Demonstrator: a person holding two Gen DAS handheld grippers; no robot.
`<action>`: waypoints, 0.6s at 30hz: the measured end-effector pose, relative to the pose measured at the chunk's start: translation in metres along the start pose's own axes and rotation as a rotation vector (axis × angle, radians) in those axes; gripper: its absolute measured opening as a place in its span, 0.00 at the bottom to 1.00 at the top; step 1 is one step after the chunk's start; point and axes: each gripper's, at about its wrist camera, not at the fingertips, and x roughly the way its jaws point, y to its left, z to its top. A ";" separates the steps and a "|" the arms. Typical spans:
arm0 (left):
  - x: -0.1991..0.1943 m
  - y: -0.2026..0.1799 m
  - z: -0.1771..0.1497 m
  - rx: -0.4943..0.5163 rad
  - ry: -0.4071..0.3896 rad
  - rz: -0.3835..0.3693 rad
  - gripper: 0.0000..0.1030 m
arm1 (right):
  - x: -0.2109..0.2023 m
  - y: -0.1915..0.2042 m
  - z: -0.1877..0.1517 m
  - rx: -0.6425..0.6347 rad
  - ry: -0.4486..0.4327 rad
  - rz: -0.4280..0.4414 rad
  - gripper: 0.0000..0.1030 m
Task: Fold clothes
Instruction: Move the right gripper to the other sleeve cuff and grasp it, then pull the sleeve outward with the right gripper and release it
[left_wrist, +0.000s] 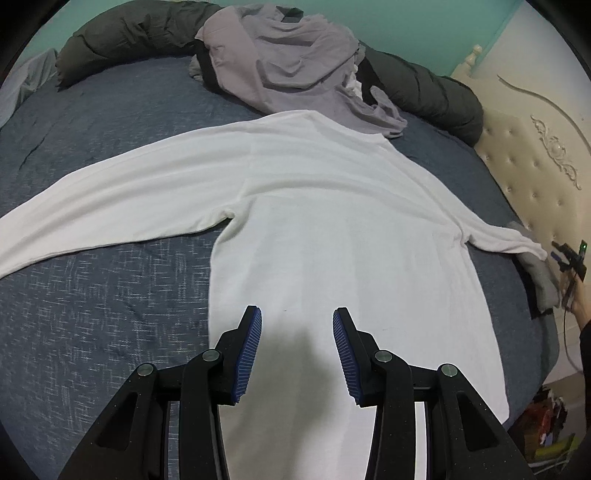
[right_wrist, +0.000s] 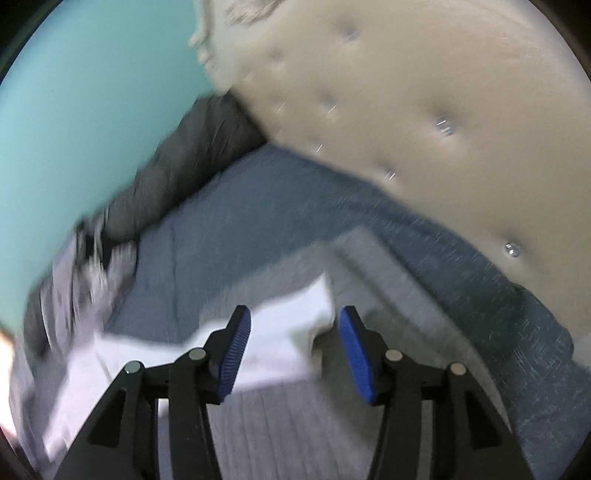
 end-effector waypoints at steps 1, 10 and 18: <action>0.000 -0.001 0.000 0.000 -0.002 -0.005 0.43 | 0.003 0.000 -0.003 -0.008 0.016 -0.006 0.50; -0.008 -0.006 -0.006 -0.010 -0.019 -0.019 0.45 | 0.016 0.010 -0.013 -0.109 0.081 -0.049 0.10; -0.003 0.001 -0.009 -0.033 -0.017 -0.026 0.45 | 0.005 0.012 -0.006 -0.127 0.060 -0.087 0.02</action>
